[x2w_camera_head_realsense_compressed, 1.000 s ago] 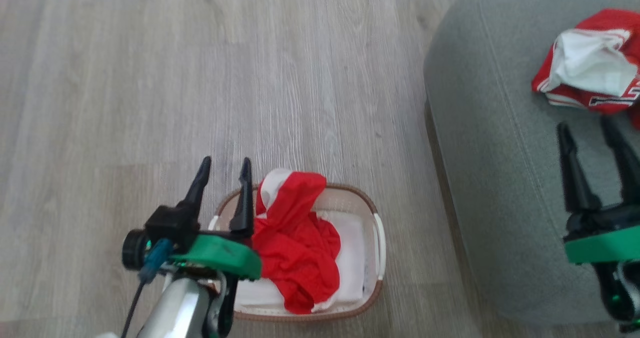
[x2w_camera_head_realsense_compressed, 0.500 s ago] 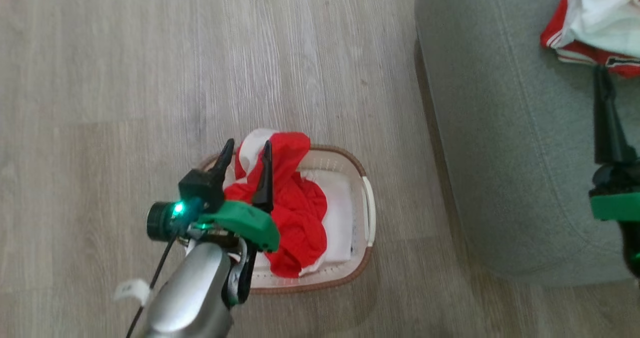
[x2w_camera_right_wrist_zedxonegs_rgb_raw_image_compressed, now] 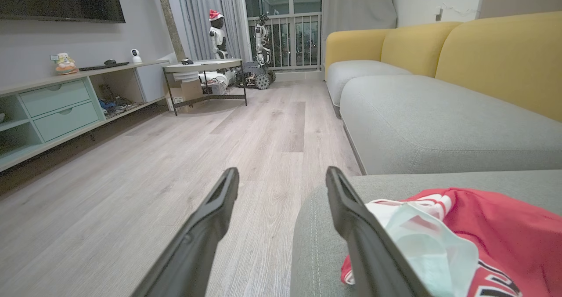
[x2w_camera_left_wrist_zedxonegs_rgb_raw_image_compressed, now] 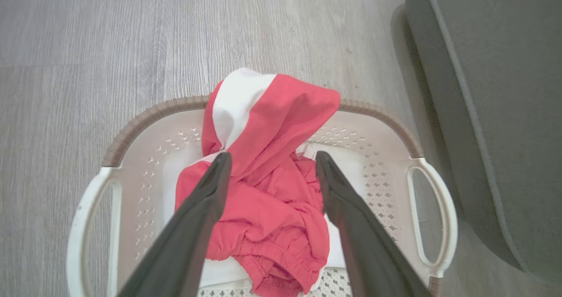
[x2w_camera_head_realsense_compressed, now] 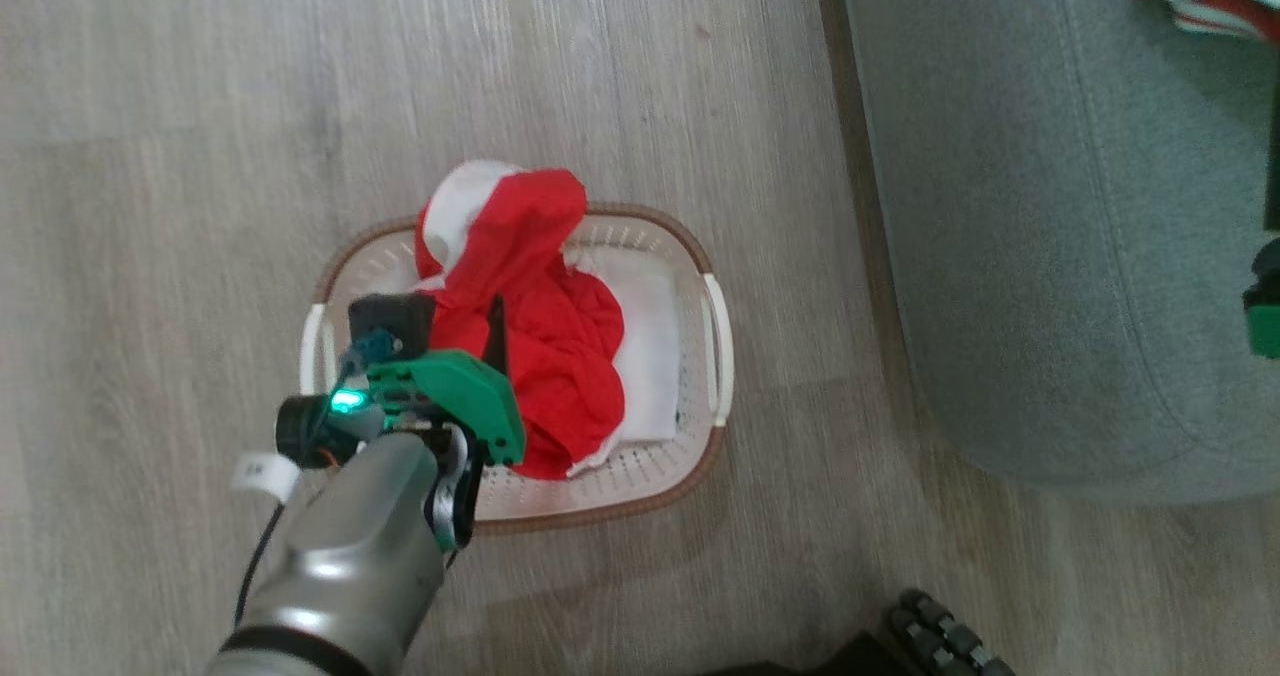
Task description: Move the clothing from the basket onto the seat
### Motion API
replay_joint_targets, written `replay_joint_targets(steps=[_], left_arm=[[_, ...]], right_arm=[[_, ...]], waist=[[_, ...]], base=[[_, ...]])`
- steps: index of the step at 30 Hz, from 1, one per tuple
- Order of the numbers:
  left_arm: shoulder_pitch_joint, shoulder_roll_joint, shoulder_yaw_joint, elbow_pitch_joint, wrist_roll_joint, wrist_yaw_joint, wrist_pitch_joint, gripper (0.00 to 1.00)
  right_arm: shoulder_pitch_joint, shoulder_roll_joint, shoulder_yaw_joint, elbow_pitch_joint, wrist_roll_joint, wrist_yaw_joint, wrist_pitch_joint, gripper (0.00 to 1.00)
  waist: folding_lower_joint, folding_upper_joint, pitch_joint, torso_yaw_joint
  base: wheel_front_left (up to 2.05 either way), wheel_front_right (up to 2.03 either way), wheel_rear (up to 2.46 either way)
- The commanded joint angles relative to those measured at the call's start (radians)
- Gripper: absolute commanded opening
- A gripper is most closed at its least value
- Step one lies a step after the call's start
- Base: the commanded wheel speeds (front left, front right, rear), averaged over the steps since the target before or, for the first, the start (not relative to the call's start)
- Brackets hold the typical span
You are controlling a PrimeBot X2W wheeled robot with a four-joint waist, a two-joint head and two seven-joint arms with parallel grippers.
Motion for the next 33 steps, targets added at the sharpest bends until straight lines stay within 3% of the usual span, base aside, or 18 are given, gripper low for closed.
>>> replay_joint_targets(steps=[1,11,23,33], left_arm=[[-0.031,0.004,-0.005,0.024,-0.033,0.002,-0.007,1.00],[-0.151,0.004,-0.133,0.171,-0.171,0.012,0.054,1.00],[-0.240,0.004,-0.207,0.230,-0.291,0.034,0.147,1.00],[-0.312,0.004,-0.292,0.289,-0.323,0.062,0.255,1.00]], right_arm=[[-0.013,-0.033,0.000,-0.040,0.010,0.000,-0.006,1.00],[-0.090,-0.039,-0.010,-0.067,0.030,0.000,-0.006,1.00],[-0.159,-0.021,-0.015,-0.078,0.042,0.000,-0.006,1.00],[-0.189,-0.036,0.005,-0.086,0.033,0.000,-0.006,1.00]], waist=[[-0.0001,0.0000,0.054,-0.026],[-0.0001,0.0000,0.203,-0.082],[-0.0001,0.0000,0.345,-0.129],[-0.0001,0.0000,0.426,-0.154]], base=[[0.00,0.00,0.00],[0.00,0.00,0.00],[0.00,0.00,0.00],[0.00,0.00,0.00]])
